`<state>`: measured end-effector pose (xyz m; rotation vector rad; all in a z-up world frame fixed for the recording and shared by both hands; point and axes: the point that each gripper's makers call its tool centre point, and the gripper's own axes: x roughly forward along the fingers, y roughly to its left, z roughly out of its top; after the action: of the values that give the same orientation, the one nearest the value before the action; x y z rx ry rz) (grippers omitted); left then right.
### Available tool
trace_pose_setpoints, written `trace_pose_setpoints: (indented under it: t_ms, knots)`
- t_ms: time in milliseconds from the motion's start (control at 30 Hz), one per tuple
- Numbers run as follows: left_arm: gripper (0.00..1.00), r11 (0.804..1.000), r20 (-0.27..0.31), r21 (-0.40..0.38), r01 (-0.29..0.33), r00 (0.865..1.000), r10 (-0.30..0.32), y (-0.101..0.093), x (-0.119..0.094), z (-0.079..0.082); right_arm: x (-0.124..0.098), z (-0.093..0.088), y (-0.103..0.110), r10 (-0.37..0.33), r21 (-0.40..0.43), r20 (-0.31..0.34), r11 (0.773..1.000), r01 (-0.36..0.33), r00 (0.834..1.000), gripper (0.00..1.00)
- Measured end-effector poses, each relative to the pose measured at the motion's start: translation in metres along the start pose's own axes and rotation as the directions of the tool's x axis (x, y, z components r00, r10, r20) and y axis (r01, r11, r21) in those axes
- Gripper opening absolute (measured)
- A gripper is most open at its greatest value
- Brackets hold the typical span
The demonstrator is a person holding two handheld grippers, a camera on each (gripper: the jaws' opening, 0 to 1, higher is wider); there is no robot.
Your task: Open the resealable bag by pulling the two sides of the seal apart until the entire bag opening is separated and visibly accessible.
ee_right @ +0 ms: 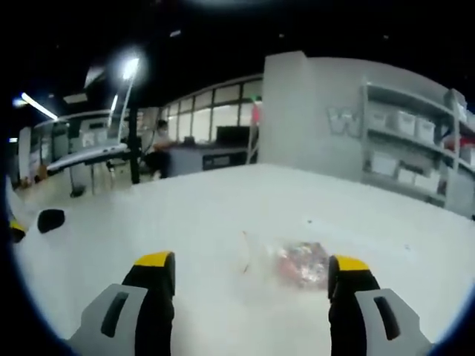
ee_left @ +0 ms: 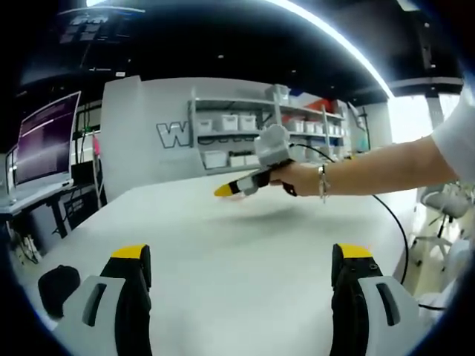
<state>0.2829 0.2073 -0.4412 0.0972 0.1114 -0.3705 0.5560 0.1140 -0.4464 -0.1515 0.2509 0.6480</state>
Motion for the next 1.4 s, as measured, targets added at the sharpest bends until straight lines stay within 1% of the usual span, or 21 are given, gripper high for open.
trace_pose_setpoints:
  t_ms: [267, 600, 1067, 1100, 1200, 1267, 1400]
  knots:
    - [1.0, 1.0, -0.004, -0.003, -0.003, 1.0, 0.003, 0.002, 0.0, -0.002, -0.006, 0.004, 0.007, 0.016, 0.011, 0.017, 1.0, -0.016, 1.0, 0.8]
    - [1.0, 1.0, -0.001, -0.006, -0.006, 1.0, 0.006, 0.002, -0.001, -0.002, -0.015, 0.001, 0.011, 0.02, 0.034, 0.031, 0.999, -0.021, 0.999, 0.79]
    - [1.0, 1.0, 0.002, 0.0, -0.001, 1.0, 0.001, -0.004, -0.002, 0.001, -0.034, -0.009, 0.004, 0.0, 0.073, 0.04, 0.997, -0.003, 0.999, 0.78]
    - [1.0, 1.0, 0.001, 0.001, -0.001, 1.0, 0.001, -0.004, -0.002, 0.001, -0.034, -0.009, 0.0, -0.001, 0.076, 0.04, 0.997, -0.002, 0.999, 0.78]
    - [1.0, 1.0, 0.004, 0.004, -0.001, 1.0, 0.001, -0.005, -0.003, 0.002, -0.037, -0.009, -0.003, -0.004, 0.091, 0.048, 0.996, 0.0, 0.999, 0.78]
    - [1.0, 1.0, 0.005, 0.004, -0.001, 1.0, 0.001, -0.005, -0.003, 0.003, -0.036, -0.009, -0.008, -0.006, 0.094, 0.048, 0.996, 0.001, 0.999, 0.78]
    - [1.0, 1.0, 0.007, 0.004, -0.003, 1.0, 0.002, -0.006, -0.004, 0.003, -0.037, -0.011, -0.009, -0.01, 0.099, 0.052, 0.995, 0.004, 0.999, 0.77]
